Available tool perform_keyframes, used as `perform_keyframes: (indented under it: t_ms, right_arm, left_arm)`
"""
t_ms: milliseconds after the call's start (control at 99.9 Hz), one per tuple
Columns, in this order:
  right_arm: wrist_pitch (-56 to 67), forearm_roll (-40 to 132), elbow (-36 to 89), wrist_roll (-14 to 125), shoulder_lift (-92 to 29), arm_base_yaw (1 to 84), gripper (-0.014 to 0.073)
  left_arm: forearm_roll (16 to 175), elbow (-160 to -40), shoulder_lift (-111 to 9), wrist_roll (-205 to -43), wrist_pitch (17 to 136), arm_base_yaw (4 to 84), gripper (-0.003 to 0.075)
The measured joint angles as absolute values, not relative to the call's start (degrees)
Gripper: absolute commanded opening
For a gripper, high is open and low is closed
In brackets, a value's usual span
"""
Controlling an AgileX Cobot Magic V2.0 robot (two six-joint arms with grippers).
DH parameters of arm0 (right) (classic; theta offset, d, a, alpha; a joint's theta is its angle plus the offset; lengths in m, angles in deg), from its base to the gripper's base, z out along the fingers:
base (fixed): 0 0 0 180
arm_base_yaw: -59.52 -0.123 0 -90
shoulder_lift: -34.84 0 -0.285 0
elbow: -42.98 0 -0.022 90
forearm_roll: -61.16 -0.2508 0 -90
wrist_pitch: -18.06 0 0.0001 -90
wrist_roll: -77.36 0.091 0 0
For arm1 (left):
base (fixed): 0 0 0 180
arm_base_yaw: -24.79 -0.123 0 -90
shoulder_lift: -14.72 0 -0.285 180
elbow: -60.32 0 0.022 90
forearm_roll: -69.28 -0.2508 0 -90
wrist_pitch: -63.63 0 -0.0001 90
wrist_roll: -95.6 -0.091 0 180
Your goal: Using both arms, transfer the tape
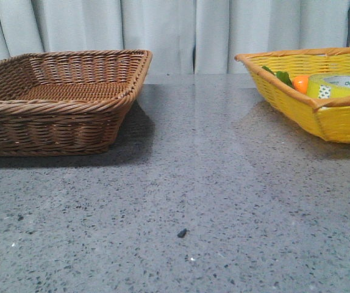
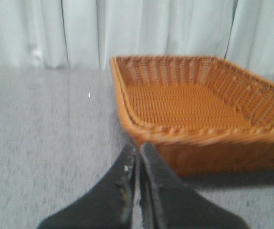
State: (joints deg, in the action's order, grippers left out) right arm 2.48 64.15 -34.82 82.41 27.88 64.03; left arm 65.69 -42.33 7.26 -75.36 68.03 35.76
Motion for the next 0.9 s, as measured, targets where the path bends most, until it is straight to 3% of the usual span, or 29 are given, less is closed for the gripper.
perform_keyframes:
  t_ms: [430, 630, 900]
  right_arm:
    - [19.32, 64.26, -34.82, 83.18, 27.88, 64.03, -0.0058]
    - [14.43, 64.15, -32.03, 85.84, 22.86, 64.03, -0.0055]
    - [3.16, 64.05, -16.1, 86.32, 7.19, 64.03, -0.0056]
  left_arm:
    - [68.47, -42.43, 7.26, -75.36, 60.15, 35.76, -0.0021]
    - [67.79, -47.06, 6.56, -75.36, 63.63, 35.76, -0.0021]
    - [66.77, -58.47, -5.26, -75.36, 69.41, 35.76, -0.0021]
